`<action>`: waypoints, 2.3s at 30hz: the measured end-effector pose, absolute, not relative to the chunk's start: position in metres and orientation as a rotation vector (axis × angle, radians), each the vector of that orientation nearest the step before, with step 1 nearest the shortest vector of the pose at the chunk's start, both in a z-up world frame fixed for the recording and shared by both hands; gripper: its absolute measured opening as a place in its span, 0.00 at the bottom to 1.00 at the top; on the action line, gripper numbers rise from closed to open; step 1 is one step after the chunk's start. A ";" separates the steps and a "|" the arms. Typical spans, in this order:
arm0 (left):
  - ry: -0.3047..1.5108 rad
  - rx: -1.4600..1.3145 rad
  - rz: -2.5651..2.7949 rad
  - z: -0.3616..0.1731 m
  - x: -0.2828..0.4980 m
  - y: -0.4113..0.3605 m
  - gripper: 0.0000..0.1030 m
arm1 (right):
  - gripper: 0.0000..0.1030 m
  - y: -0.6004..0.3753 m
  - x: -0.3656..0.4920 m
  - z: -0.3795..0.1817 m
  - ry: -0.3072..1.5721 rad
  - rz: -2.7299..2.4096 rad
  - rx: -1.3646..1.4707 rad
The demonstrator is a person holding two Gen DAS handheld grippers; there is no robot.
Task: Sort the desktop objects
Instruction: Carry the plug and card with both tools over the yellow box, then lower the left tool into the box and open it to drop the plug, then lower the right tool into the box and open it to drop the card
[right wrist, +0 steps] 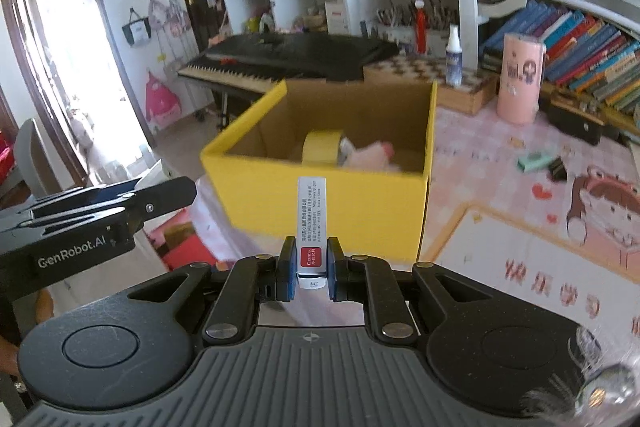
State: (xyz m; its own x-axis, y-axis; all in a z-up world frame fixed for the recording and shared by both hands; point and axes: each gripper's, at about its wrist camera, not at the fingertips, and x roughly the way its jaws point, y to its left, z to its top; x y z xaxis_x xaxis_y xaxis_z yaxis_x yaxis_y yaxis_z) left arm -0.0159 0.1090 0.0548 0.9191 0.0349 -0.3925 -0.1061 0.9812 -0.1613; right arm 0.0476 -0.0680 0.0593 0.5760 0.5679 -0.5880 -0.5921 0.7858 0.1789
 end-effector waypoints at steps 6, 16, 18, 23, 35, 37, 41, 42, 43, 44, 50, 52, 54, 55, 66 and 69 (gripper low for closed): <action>0.364 -0.186 0.111 0.064 0.022 0.111 0.34 | 0.13 -0.065 0.088 0.071 0.640 0.694 -0.036; 0.397 -0.148 0.173 0.055 0.093 0.111 0.34 | 0.13 -0.058 0.154 0.075 0.616 0.755 -0.060; 0.422 -0.136 0.184 0.049 0.104 0.111 0.34 | 0.13 -0.056 0.164 0.075 0.611 0.765 -0.069; 0.499 -0.106 0.201 0.030 0.124 0.109 0.34 | 0.13 -0.051 0.186 0.071 0.612 0.791 -0.095; 0.614 -0.095 0.222 0.008 0.143 0.109 0.34 | 0.13 -0.031 0.218 0.052 0.652 0.869 -0.187; 0.633 -0.094 0.224 0.005 0.145 0.108 0.34 | 0.13 -0.027 0.220 0.049 0.658 0.883 -0.207; 0.644 -0.071 0.231 0.004 0.146 0.105 0.34 | 0.13 -0.021 0.226 0.042 0.674 0.911 -0.239; 0.646 -0.071 0.232 0.004 0.147 0.105 0.34 | 0.13 -0.020 0.227 0.041 0.678 0.918 -0.248; 0.647 -0.069 0.233 0.004 0.147 0.105 0.34 | 0.13 -0.019 0.228 0.039 0.682 0.923 -0.254; 0.646 -0.066 0.236 0.004 0.147 0.105 0.34 | 0.13 -0.018 0.229 0.037 0.688 0.929 -0.260; 0.566 -0.024 0.265 0.012 0.138 0.097 0.34 | 0.13 -0.011 0.235 0.029 0.715 0.959 -0.285; 0.540 -0.009 0.263 0.018 0.135 0.096 0.36 | 0.13 -0.009 0.237 0.027 0.723 0.969 -0.288; 0.525 0.007 0.262 0.022 0.134 0.093 0.37 | 0.13 -0.007 0.238 0.025 0.730 0.980 -0.292; 0.519 0.014 0.262 0.024 0.133 0.091 0.41 | 0.13 -0.005 0.239 0.024 0.733 0.985 -0.295; 0.505 -0.013 0.297 0.026 0.114 0.090 0.55 | 0.13 0.011 0.237 0.013 0.750 1.029 -0.363; 0.497 -0.026 0.308 0.028 0.108 0.091 0.60 | 0.16 0.012 0.236 0.014 0.752 1.026 -0.364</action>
State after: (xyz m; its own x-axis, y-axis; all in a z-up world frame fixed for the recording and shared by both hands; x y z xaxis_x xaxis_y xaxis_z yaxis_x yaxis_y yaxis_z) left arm 0.1077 0.0914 0.0280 0.8336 0.2848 -0.4732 -0.2972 0.9535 0.0503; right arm 0.2362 0.0115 0.0140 0.3022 0.6341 -0.7118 -0.8700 0.4887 0.0660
